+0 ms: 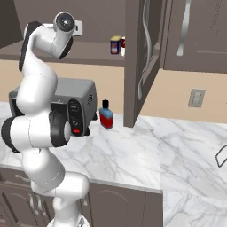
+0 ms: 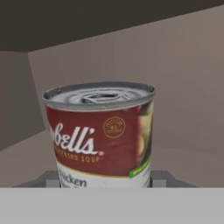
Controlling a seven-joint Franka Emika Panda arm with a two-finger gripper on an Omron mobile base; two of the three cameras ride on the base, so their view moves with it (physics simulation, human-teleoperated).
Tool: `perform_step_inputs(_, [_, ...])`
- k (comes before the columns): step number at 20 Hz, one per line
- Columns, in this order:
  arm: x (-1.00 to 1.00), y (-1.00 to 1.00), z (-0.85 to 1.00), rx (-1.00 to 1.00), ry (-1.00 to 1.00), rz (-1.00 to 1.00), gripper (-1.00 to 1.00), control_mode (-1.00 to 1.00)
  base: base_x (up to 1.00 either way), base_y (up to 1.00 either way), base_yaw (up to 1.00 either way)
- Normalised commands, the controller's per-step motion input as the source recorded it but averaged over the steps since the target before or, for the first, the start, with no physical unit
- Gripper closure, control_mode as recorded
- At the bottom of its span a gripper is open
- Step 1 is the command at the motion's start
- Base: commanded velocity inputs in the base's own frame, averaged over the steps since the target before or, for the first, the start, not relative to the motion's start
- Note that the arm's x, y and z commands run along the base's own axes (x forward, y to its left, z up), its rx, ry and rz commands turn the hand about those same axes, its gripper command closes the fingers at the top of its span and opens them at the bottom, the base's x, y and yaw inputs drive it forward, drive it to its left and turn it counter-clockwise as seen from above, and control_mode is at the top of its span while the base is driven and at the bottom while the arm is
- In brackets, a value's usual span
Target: Stack two cans on top of the other two cans in the cabinet.
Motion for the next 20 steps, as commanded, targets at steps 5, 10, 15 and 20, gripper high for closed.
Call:
perform_step_inputs(5, [0.07,0.0,-0.04,-0.02,0.0,0.0,1.0,-1.0,0.0,0.0,0.0])
perform_step_inputs(10, [0.04,0.0,-0.05,-0.04,0.01,0.0,1.0,-1.0,0.0,0.0,0.0])
perform_step_inputs(15, [0.0,0.0,-0.09,-0.05,0.0,0.01,1.0,-1.0,0.0,0.0,0.0])
perform_step_inputs(20, [0.0,0.0,-0.12,-0.04,0.01,0.01,-1.0,-1.0,0.0,0.0,0.0])
